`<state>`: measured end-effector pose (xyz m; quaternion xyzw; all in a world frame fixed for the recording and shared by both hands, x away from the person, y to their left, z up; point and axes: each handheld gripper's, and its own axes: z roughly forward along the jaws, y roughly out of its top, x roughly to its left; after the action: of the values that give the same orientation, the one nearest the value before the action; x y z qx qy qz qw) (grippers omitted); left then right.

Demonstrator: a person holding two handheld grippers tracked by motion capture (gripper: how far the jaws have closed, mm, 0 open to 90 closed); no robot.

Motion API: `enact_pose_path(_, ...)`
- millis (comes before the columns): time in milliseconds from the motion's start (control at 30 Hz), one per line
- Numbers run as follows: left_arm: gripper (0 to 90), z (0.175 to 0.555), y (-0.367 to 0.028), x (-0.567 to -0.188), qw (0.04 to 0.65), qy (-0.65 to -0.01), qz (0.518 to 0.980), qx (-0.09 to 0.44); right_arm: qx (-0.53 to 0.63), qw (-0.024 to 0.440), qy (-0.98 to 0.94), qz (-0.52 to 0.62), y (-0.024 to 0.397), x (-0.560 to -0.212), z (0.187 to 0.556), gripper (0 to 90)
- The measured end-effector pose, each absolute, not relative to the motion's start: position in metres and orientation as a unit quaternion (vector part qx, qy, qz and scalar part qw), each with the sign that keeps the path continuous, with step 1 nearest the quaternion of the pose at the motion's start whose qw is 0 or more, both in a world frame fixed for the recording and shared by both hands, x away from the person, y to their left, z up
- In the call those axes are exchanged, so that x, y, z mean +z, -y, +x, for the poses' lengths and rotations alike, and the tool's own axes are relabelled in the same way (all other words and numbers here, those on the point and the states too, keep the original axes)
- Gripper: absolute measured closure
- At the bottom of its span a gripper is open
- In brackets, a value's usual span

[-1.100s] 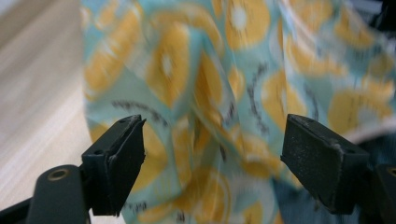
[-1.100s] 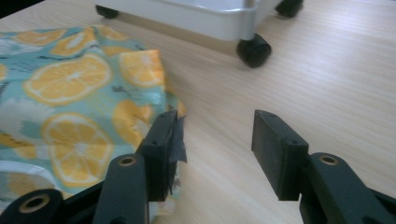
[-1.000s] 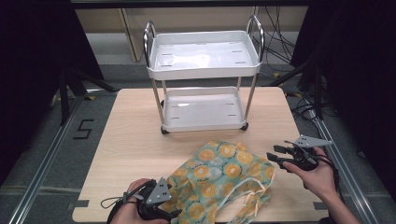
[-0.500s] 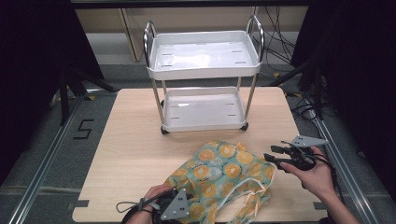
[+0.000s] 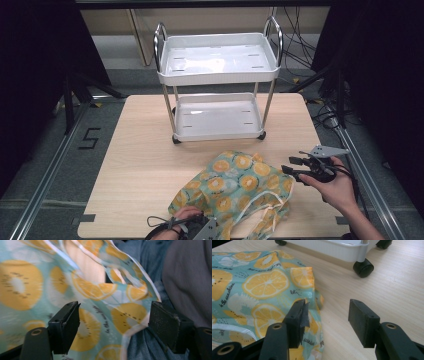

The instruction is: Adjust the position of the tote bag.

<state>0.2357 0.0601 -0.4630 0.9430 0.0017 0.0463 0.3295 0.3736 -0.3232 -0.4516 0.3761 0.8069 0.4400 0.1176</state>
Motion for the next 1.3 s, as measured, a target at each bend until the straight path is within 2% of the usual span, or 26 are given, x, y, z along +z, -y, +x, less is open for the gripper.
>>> enact_pose_path(233,18.6,0.230,-0.055,-0.469,0.327,0.016,0.945,0.027,0.438,0.124,-0.808,0.375,0.323,-0.452,0.373,48.8)
enact_pose_path(367,20.9,0.230,-0.053,-0.473,0.321,0.017,0.946,0.036,0.435,0.118,-0.810,0.375,0.322,-0.451,0.373,48.8)
enact_pose_path(467,32.4,0.230,-0.052,-0.476,0.311,0.023,0.949,0.051,0.438,0.122,-0.810,0.371,0.323,-0.451,0.374,48.8)
enact_pose_path(600,53.6,0.235,-0.054,-0.474,0.317,0.014,0.947,0.056,0.437,0.121,-0.810,0.371,0.323,-0.452,0.373,48.9)
enact_pose_path(833,76.4,0.241,-0.060,-0.473,0.314,-0.002,0.947,0.072,0.436,0.116,-0.810,0.375,0.322,-0.451,0.372,48.9)
enact_pose_path(1233,89.2,0.239,-0.058,-0.475,0.317,-0.015,0.947,0.044,0.442,0.122,-0.809,0.368,0.322,-0.452,0.373,48.8)
enact_pose_path(1300,89.4,0.240,-0.059,-0.475,0.318,-0.021,0.947,0.045,0.443,0.110,-0.805,0.378,0.321,-0.451,0.372,48.8)
